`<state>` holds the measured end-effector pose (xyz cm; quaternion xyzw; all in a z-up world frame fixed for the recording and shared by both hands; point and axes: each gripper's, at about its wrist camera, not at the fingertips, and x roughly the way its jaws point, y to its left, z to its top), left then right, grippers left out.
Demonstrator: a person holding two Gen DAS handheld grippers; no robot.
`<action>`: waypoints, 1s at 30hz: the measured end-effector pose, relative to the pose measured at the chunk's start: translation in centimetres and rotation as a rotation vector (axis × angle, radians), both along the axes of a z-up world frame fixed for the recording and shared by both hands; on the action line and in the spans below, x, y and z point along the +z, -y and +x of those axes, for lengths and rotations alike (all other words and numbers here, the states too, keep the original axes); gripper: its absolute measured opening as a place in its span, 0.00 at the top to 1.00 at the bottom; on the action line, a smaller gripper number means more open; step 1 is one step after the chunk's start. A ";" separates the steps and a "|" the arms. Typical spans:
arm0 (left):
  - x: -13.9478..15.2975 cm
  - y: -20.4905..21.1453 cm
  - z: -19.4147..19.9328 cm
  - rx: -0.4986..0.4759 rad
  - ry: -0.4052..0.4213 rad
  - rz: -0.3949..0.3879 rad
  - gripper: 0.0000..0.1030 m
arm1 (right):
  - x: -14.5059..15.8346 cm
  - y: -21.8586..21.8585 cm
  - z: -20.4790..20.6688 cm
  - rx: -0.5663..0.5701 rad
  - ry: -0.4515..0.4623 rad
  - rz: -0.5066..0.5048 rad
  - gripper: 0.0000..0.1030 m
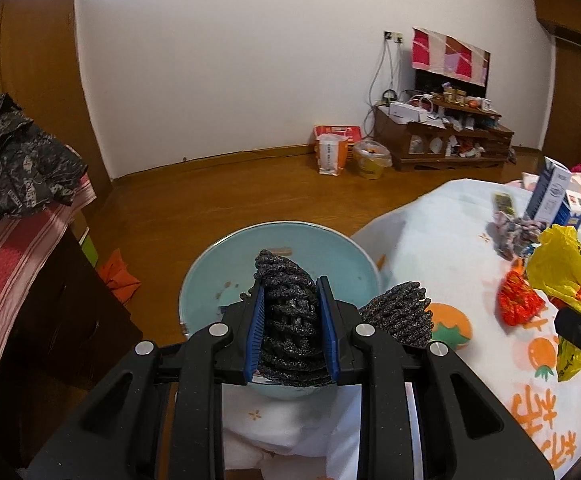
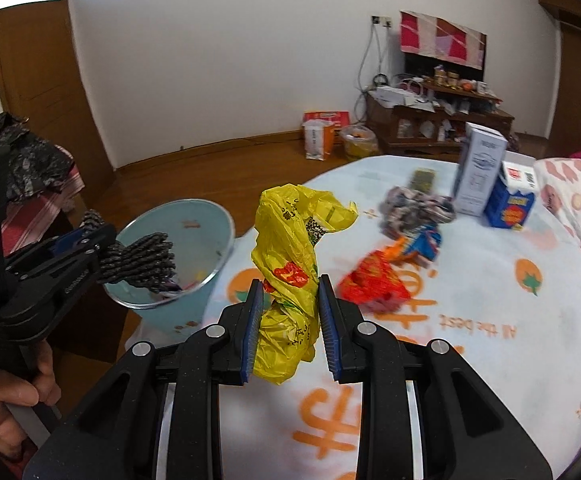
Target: Collect trash
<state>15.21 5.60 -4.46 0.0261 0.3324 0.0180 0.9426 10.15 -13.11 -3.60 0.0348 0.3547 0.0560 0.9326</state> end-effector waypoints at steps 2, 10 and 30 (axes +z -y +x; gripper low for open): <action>-0.1 -0.6 0.2 0.011 -0.002 0.001 0.76 | 0.0 -0.8 0.5 0.019 -0.002 0.004 0.73; -0.4 -2.9 1.7 0.064 -0.015 -0.009 0.76 | 0.2 -4.0 2.2 0.079 0.012 -0.004 0.73; -0.6 -6.6 4.2 0.161 -0.019 -0.021 0.76 | -1.2 -8.5 7.3 0.152 -0.021 0.009 0.73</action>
